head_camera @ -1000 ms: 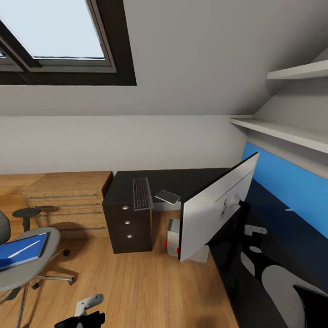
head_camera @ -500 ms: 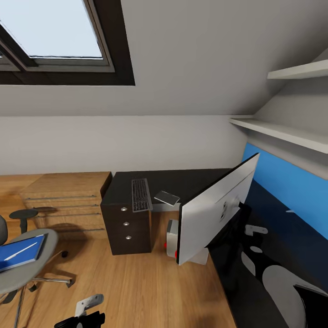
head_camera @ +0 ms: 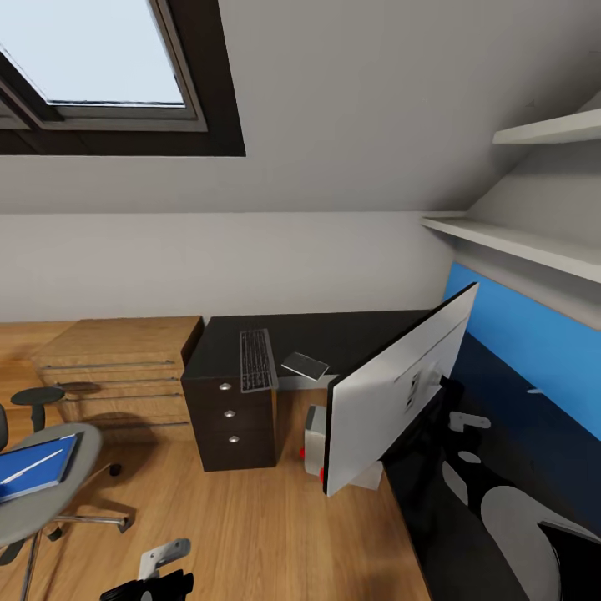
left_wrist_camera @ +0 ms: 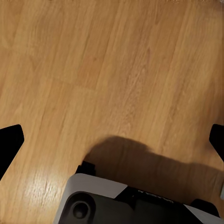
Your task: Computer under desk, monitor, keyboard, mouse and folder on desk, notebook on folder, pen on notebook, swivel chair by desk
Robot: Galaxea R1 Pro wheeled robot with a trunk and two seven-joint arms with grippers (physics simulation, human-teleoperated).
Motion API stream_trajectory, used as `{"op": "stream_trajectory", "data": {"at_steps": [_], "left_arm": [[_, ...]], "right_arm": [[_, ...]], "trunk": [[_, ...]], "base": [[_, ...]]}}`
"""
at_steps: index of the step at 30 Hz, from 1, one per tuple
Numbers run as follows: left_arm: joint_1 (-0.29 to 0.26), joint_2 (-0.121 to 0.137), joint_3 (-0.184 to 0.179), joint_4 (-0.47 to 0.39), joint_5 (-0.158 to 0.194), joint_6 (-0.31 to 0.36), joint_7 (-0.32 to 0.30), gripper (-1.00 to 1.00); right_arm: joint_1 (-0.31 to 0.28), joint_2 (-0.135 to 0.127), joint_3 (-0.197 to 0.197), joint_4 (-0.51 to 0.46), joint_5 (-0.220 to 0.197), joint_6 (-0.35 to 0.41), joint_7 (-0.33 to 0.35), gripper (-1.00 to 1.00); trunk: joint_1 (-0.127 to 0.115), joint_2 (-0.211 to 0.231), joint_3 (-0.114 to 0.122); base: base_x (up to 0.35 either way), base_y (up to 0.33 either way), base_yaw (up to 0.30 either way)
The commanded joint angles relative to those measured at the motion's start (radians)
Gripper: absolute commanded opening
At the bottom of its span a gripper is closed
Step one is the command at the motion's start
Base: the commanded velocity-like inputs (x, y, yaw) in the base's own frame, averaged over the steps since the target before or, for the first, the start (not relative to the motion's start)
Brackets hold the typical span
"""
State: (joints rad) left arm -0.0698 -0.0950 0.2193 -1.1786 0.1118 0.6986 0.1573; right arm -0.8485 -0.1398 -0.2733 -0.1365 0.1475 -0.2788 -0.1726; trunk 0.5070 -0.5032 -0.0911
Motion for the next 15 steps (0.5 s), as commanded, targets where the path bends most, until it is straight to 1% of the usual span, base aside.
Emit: {"op": "stream_trajectory", "data": {"at_steps": [1,4,15], "left_arm": [[-0.001,-0.001,0.001,-0.002,0.011,0.004,0.007,1.0],[-0.001,-0.002,0.001,-0.005,0.011,0.004,0.006,1.0],[-0.001,-0.003,0.002,-0.007,0.011,0.004,0.007,1.0]], "right_arm": [[-0.001,0.0,-0.007,0.002,0.01,-0.003,-0.002,1.0],[-0.001,0.0,-0.007,0.002,0.01,-0.003,-0.002,1.0],[-0.001,-0.001,-0.007,0.002,0.01,-0.003,-0.002,1.0]], "trunk": [[0.001,-0.002,-0.002],[0.001,-0.002,-0.002],[0.043,-0.079,-0.037]], "base": [[0.017,0.0,0.0],[0.01,0.0,0.0],[0.001,0.0,0.0]]}}
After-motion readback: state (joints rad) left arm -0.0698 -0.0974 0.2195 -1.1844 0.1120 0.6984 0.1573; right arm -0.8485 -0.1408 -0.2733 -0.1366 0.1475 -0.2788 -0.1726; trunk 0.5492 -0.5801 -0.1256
